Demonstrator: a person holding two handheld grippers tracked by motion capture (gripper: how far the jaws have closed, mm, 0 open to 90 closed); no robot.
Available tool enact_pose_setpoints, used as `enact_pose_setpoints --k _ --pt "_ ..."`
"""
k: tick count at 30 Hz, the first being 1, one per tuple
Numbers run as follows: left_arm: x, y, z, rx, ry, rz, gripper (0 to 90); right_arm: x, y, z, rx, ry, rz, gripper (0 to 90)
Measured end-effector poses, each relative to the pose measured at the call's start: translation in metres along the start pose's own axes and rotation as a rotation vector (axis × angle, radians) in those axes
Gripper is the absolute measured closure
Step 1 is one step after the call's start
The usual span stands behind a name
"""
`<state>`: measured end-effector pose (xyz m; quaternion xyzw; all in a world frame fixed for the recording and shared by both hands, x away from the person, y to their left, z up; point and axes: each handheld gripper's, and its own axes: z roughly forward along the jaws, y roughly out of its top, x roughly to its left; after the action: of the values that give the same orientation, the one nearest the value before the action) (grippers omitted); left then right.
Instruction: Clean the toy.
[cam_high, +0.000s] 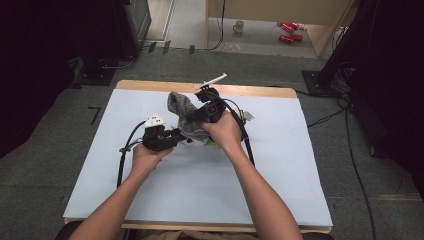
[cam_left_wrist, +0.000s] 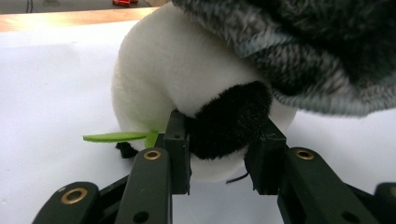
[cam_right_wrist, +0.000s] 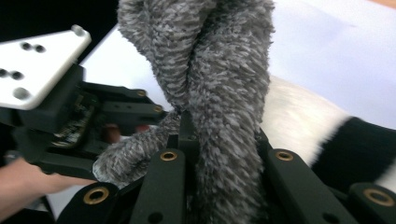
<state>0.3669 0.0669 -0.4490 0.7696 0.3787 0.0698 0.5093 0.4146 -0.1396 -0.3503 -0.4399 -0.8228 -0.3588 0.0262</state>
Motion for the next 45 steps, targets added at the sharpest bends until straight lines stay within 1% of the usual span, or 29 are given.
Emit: enact_pose_setpoints --k 2,4,5,8,9,10,11,13,17,18,20,22,26,28,33,34,35,37,39,41,42,43,45 --pt "0.000 0.000 0.000 0.005 0.005 0.007 66.1 -0.001 -0.001 -0.004 0.005 -0.024 -0.010 76.4" --pt "0.000 0.000 0.000 0.006 0.008 0.005 66.1 -0.004 -0.002 -0.009 0.009 -0.053 -0.022 76.4" --pt "0.000 0.000 -0.001 0.008 0.008 0.003 66.1 -0.006 -0.003 -0.013 0.012 -0.070 -0.017 76.3" --pt "0.002 0.001 -0.003 0.011 0.010 -0.001 66.1 -0.016 -0.007 -0.026 0.018 -0.142 -0.016 76.5" --pt "0.001 0.002 -0.004 0.006 0.009 0.004 66.1 -0.019 -0.009 -0.030 0.018 -0.144 -0.012 76.5" --pt "0.001 0.002 -0.004 0.004 0.006 0.002 66.2 -0.025 -0.012 -0.035 -0.001 -0.124 0.010 76.5" --pt "0.000 0.003 -0.004 0.005 0.003 0.003 66.3 -0.028 -0.014 -0.040 -0.009 -0.116 0.020 76.4" --pt "-0.001 0.003 -0.004 0.007 -0.002 0.002 66.6 -0.033 -0.017 -0.048 -0.028 -0.117 0.021 76.4" --pt "0.003 0.003 -0.004 0.026 0.003 -0.022 67.0 -0.051 -0.026 -0.067 -0.084 -0.104 0.076 76.3" --pt "0.004 0.003 -0.005 0.030 0.003 -0.023 67.0 -0.058 -0.029 -0.071 -0.098 -0.106 0.098 76.3" --pt "0.005 0.003 -0.005 0.035 0.003 -0.023 67.1 -0.068 -0.034 -0.076 -0.112 -0.109 0.126 76.3" --pt "0.005 0.003 -0.004 0.036 0.005 -0.021 67.1 -0.076 -0.038 -0.080 -0.120 -0.109 0.144 76.3" --pt "0.006 0.003 -0.004 0.036 0.005 -0.023 67.2 -0.093 -0.048 -0.087 -0.133 -0.134 0.183 76.4" --pt "0.005 0.003 -0.004 0.035 0.005 -0.022 67.2 -0.098 -0.052 -0.088 -0.133 -0.138 0.206 76.4" --pt "0.006 0.003 -0.004 0.035 0.005 -0.026 67.2 -0.106 -0.056 -0.090 -0.122 -0.169 0.223 76.4" --pt "0.005 0.003 -0.004 0.035 0.004 -0.029 67.3 -0.107 -0.057 -0.091 -0.123 -0.170 0.235 76.5" --pt "0.005 0.003 -0.005 0.035 0.005 -0.025 67.3 -0.107 -0.057 -0.094 -0.134 -0.160 0.240 76.5" --pt "0.005 0.003 -0.005 0.031 0.001 -0.034 67.4 -0.102 -0.055 -0.100 -0.162 -0.140 0.244 76.6" --pt "0.004 0.004 -0.005 0.025 0.000 -0.038 67.4 -0.093 -0.049 -0.106 -0.175 -0.128 0.218 76.6" --pt "0.003 0.004 -0.005 0.025 -0.001 -0.040 67.5 -0.080 -0.039 -0.109 -0.175 -0.108 0.188 76.6" --pt "0.002 0.004 -0.006 0.022 -0.003 -0.041 67.6 -0.072 -0.033 -0.109 -0.179 -0.096 0.168 76.6" --pt "0.001 0.004 -0.006 0.020 -0.005 -0.040 67.6 -0.067 -0.030 -0.109 -0.178 -0.088 0.158 76.6" --pt "0.000 0.005 -0.007 0.017 -0.010 -0.047 67.7 -0.054 -0.019 -0.105 -0.170 -0.073 0.126 76.6"
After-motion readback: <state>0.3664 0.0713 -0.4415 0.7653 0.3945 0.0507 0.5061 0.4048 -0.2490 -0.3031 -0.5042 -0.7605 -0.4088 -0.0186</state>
